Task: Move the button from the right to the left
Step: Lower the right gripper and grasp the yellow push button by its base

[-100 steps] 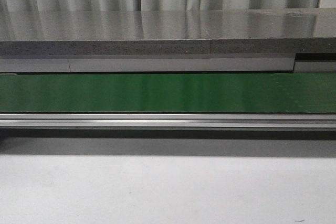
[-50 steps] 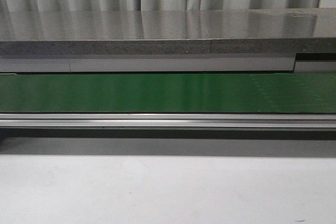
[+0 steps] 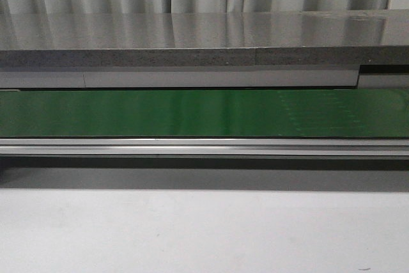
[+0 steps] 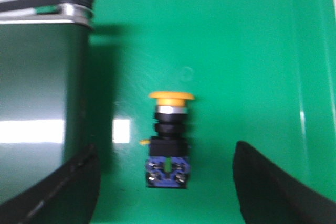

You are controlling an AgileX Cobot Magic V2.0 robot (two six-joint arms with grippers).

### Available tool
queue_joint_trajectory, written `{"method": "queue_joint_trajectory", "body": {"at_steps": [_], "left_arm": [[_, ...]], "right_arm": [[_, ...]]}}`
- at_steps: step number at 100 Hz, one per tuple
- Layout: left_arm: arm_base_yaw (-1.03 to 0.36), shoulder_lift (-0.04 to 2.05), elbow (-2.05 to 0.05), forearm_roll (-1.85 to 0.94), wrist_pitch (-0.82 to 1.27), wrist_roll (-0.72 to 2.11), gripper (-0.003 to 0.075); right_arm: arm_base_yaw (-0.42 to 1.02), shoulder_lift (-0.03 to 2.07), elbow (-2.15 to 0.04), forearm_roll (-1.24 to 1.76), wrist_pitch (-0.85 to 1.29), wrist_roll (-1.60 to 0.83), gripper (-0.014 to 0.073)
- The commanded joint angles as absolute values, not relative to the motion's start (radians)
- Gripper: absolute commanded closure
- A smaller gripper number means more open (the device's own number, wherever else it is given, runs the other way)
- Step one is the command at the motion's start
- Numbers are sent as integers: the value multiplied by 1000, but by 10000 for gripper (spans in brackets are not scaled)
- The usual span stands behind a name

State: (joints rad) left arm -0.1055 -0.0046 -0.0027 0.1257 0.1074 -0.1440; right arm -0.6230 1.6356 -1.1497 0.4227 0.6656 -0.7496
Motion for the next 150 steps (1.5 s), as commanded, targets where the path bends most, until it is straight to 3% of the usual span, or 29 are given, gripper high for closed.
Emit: {"method": "queue_joint_trajectory", "body": {"at_steps": [1,120,132,150], "left_arm": [[-113,-42,38,123,35,-155,715],[-113,-42,38,123,35,-155,715],[-113,-42,38,123,35,-155,715],[-113,-42,38,123,35,-155,715]], "right_arm": [[-631,1614,-1187,388,614,-767,91],[-599,1847,-1187,311,580,-769,99],[-599,1848,-1187,311,570,-769,167],[-599,1848,-1187,311,568,-769,363]]}}
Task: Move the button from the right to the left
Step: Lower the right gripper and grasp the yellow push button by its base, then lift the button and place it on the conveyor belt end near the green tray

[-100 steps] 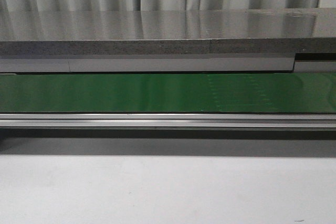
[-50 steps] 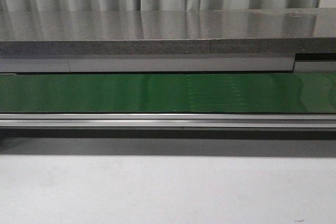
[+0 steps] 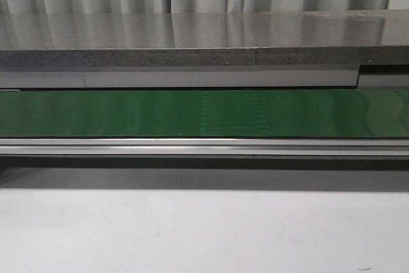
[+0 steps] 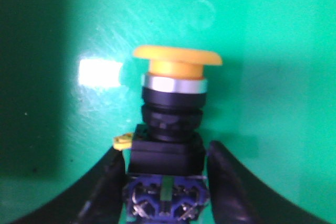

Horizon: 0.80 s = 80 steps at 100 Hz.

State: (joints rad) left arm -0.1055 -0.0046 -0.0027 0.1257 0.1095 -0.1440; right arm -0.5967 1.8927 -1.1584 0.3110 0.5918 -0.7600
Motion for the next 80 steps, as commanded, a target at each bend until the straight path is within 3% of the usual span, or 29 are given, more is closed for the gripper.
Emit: {"method": "queue_joint_trajectory", "body": {"at_steps": [1,11,80], "left_arm": [[-113,-42,38,123,35,-155,715],[-113,-42,38,123,35,-155,715],[-113,-42,38,123,35,-155,715]], "right_arm": [[-599,1848,-1187,311,568,-769,375],[-599,1848,-1187,312,571,-769,423],[-504,1640,-1266,389,746,-679,420]]}}
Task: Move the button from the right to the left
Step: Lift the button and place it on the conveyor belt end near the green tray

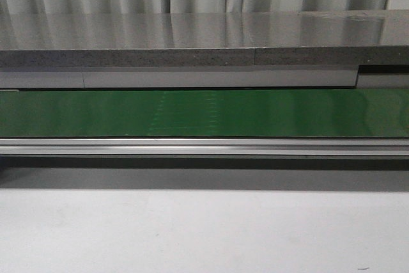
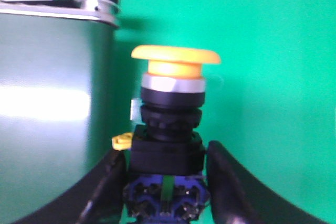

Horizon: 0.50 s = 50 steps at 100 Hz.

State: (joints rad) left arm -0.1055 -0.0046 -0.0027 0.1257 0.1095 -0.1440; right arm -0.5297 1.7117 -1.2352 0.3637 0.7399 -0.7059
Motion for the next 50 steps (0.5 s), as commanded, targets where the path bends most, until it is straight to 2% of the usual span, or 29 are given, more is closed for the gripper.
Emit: {"method": "queue_joint_trajectory", "body": {"at_steps": [1,25,50], "left_arm": [[-113,-42,38,123,35,-155,715],[-113,-42,38,123,35,-155,715],[-113,-42,38,123,35,-155,715]], "right_arm": [[-501,1639,-1266,389,748,-675,420],[-417,1610,-1264,358,807,-594,420],[-345,1612,-1214,336,775,-591,420]]}}
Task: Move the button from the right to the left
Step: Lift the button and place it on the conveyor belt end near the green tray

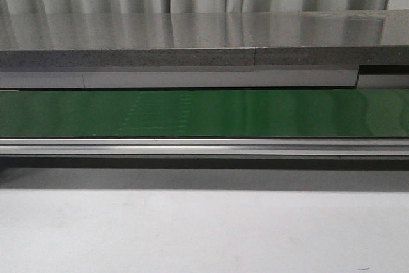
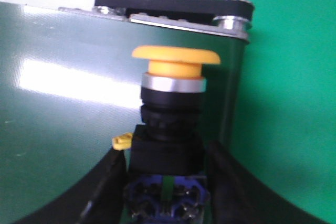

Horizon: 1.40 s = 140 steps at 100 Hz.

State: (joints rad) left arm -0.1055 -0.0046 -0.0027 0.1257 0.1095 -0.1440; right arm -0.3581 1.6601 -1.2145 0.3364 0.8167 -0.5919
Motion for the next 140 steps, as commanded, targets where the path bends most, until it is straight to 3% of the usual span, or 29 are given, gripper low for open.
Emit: {"method": "queue_joint_trajectory", "body": {"at_steps": [1,15,37,74,119,140], "left_arm": [[-113,-42,38,123,35,-155,715],[-113,-42,38,123,35,-155,715],[-113,-42,38,123,35,-155,715],[-113,-42,38,123,35,-155,715],[-113,-42,38,123,35,-155,715],[-113,-42,38,123,35,-155,715]], "right_arm": [[-344,1612,-1212,336,772,-591,420],[-344,1612,-1184,336,755,-591,403],[-344,1614,-1184,336,756,-585,223],[-344,1607,-1186,397,776,-584,48],[-278,1430,-1185,452,738,-620,43],[-223,1290,-1103,452,585,-635,43]]}}
